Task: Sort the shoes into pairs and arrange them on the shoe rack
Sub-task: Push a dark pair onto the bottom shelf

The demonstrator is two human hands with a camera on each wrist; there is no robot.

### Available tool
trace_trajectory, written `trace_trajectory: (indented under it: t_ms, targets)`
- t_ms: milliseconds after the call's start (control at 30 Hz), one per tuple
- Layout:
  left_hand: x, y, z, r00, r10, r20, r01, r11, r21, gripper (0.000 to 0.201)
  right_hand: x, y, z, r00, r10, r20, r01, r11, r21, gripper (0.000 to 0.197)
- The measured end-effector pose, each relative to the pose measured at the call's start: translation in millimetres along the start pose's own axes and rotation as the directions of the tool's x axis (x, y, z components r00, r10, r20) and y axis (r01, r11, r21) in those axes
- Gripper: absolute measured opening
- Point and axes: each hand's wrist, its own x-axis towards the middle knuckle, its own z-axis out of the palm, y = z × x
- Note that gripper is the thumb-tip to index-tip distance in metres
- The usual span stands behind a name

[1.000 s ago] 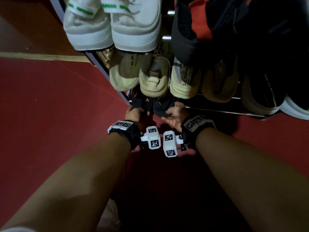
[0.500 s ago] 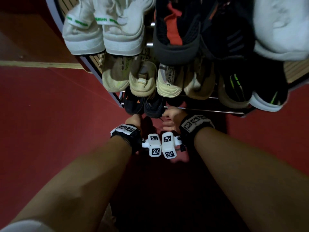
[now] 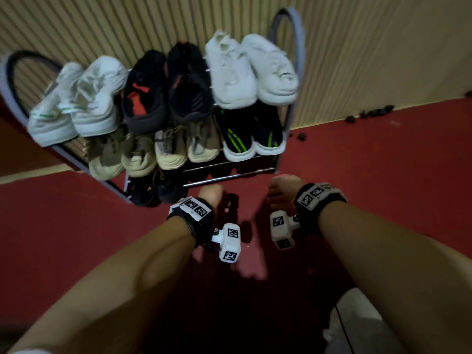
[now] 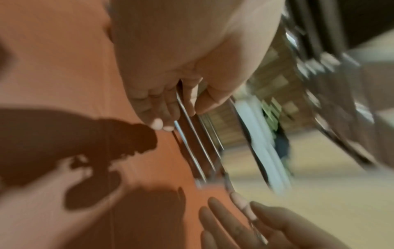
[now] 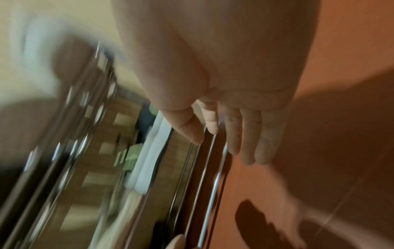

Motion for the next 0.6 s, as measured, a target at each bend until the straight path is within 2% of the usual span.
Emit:
trace_trajectory:
  t_ms: [67, 167, 367, 467, 567, 600]
  targets:
    - [-22, 5, 36, 0.998, 0.003, 0.069, -0.009, 0.996, 0.085, 0.022, -9, 19, -34, 0.998, 0.037, -0.055, -0.033, 0.996, 0.079, 0.02]
    - [-48, 10, 91, 0.986, 0.033, 0.161, -0.067, 0.976, 0.209, 0.02, -27, 43, -79, 0.989, 0.037, -0.144, -0.015, 0.988, 0.152, 0.009]
    - [-76, -3, 193, 0.951, 0.029, 0.306, -0.143, 0.922, 0.359, 0.019, -45, 95, -162, 0.962, 0.074, -0.264, -0.011, 0.973, 0.231, 0.019]
    - [-71, -26, 238, 0.898, -0.012, 0.44, -0.201, 0.879, 0.433, 0.011, -42, 131, -206, 0.946, 0.139, -0.294, -0.058, 0.962, 0.268, 0.019]
    - [-82, -44, 276, 0.885, -0.051, 0.463, -0.215, 0.837, 0.504, 0.019, -49, 167, -246, 0.932, 0.195, -0.307, -0.089, 0.941, 0.326, 0.02]
    - [-87, -49, 288, 0.882, -0.077, 0.465, -0.198, 0.834, 0.515, 0.021, -47, 178, -260, 0.928, 0.206, -0.31, -0.101, 0.941, 0.323, 0.027]
